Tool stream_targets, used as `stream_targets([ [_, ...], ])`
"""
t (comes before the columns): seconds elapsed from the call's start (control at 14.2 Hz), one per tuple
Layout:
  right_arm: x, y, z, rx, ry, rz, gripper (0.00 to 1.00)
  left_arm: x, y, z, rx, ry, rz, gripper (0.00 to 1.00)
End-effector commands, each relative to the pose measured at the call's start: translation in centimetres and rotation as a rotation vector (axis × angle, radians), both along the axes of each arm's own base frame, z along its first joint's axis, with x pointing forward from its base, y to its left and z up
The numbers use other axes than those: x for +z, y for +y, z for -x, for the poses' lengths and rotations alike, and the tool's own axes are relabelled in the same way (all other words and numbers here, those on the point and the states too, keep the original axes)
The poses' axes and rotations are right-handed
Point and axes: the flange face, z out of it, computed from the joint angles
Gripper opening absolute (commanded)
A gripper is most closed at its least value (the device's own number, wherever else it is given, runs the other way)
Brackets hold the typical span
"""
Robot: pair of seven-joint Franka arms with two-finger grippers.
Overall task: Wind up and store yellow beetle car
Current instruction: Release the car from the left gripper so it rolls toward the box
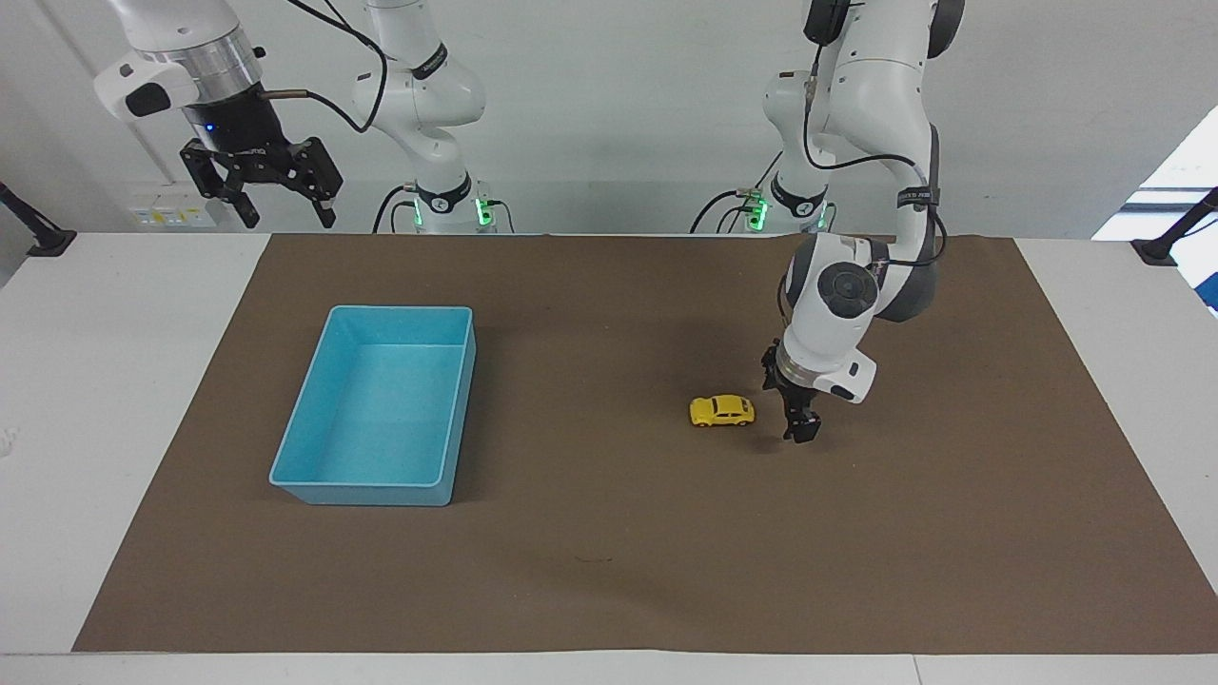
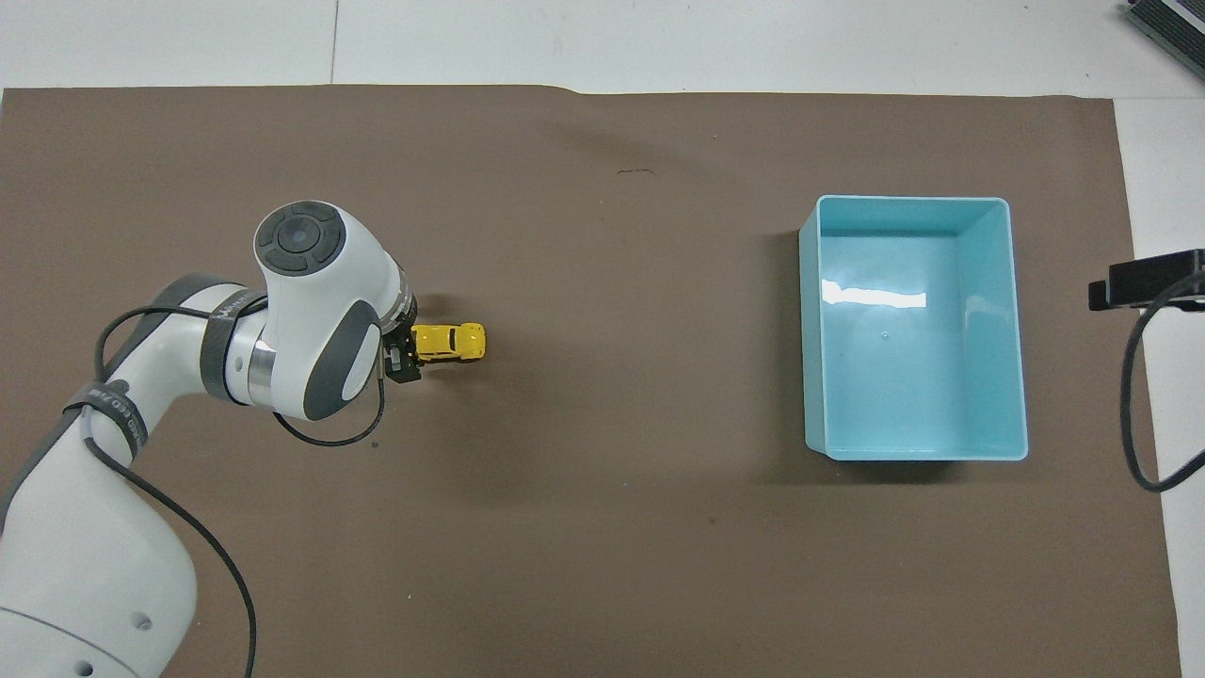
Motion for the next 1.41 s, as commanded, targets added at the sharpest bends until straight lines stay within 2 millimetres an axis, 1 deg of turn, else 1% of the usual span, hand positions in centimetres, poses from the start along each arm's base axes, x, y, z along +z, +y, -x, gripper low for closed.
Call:
stream_targets([
  [0.0, 0.2, -0.2, 0.6, 0.019, 0.003, -0.015, 1.00, 0.6, 0.3, -0.1, -0.007, -0.017, -0.008, 1.00],
  [0.35, 0.2, -0.2, 0.6, 0.019, 0.003, -0.015, 1.00, 0.6, 0.4, -0.2, -0.006, -0.020, -0.007, 1.00],
  [0.7, 0.2, -0.1, 0.6, 0.021, 0.003, -0.015, 1.00, 1.9, 0.5, -0.4, -0.029, -0.038, -0.001, 1.00],
  [1.12, 0.2, -0.2, 0.6, 0.019, 0.003, -0.015, 1.00, 1.9, 0.4, -0.4, -0.046, -0.039, -0.002, 1.00],
  [1.2, 0.1, -0.4, 0.7, 0.015, 0.009, -0.016, 1.00, 2.3, 0.4, -0.4, -0.069, -0.044, 0.000, 1.00],
  [1.34, 0.2, -1.0, 0.6, 0.006, 0.006, -0.014, 1.00, 3.8, 0.6, -0.4, -0.096, -0.063, 0.006, 1.00],
])
